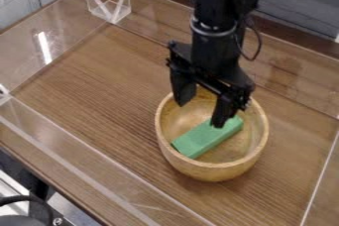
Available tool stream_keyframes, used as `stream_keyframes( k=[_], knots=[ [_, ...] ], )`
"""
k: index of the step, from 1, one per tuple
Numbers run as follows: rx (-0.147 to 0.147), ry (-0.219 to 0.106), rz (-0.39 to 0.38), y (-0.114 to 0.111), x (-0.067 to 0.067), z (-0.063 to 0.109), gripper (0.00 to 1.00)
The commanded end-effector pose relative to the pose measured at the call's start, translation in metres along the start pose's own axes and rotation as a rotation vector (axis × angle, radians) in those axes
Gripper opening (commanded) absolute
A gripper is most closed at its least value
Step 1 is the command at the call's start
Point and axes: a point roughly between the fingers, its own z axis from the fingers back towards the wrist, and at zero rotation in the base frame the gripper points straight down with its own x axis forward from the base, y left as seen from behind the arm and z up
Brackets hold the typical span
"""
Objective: Remove the green block from inside the brown bowl and put it on the table
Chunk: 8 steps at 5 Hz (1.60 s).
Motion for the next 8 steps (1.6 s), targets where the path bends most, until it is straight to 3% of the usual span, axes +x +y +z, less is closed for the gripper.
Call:
stream_keyframes(
  k=[1,8],
  knots=[
    [-0.005,-0.072,-0.013,-0.006,0.003,0.006,1.0],
    [-0.068,-0.097,-0.065,-0.017,0.0,-0.023,1.0]
  ],
)
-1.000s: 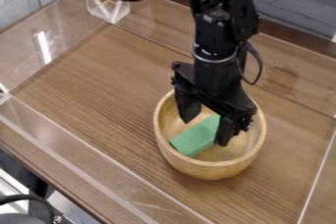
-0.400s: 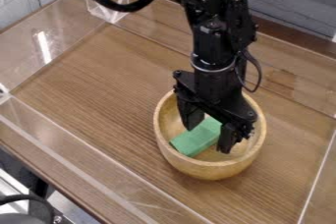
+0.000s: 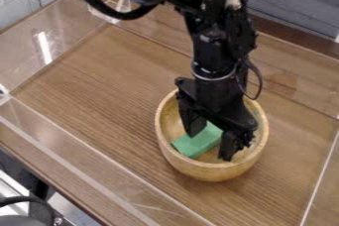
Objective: Remove the green block from inside the brown bowl and put it on the table
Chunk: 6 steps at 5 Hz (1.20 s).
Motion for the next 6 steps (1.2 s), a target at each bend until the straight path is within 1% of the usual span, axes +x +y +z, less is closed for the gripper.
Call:
stream_keyframes(
  k=[1,6],
  knots=[
    [-0.005,-0.038,-0.017,0.0004,0.0057,0.0042,1.0],
    [-0.019,-0.056,-0.04,0.0064,0.0039,-0.0015,1.0]
  ],
)
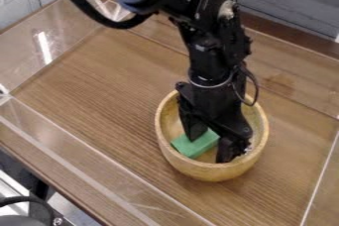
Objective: Remove the green block from inside the brown bowl and put it on the table
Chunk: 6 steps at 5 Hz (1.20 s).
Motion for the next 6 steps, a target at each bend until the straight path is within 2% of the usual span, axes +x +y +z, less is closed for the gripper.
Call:
stream_keyframes(
  k=[1,2,6],
  knots=[
    [-0.002,-0.025,-0.006,0.003,0.003,0.0,0.0],
    [-0.003,-0.022,-0.009,0.003,0.003,0.0,0.0],
    [-0.004,-0.01,-0.002,0.006,0.001,0.017,0.0]
  ],
)
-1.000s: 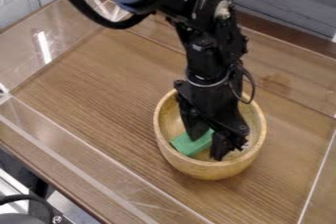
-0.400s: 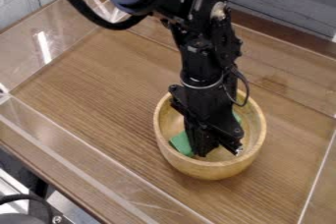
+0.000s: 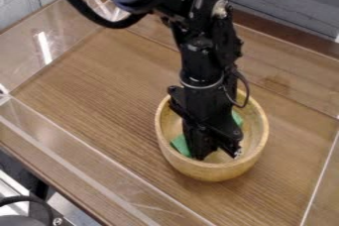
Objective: Remove the green block from inside the brown bowl and put it on the table
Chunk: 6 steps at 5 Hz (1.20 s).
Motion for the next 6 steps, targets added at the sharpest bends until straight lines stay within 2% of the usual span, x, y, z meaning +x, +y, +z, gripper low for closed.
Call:
stream_keyframes(
  k=[1,6],
  knots=[
    [0.007,-0.06,0.0,0.003,0.011,0.018,0.0],
    [-0.002,-0.052,0.008,0.006,0.009,0.033,0.0]
  ],
)
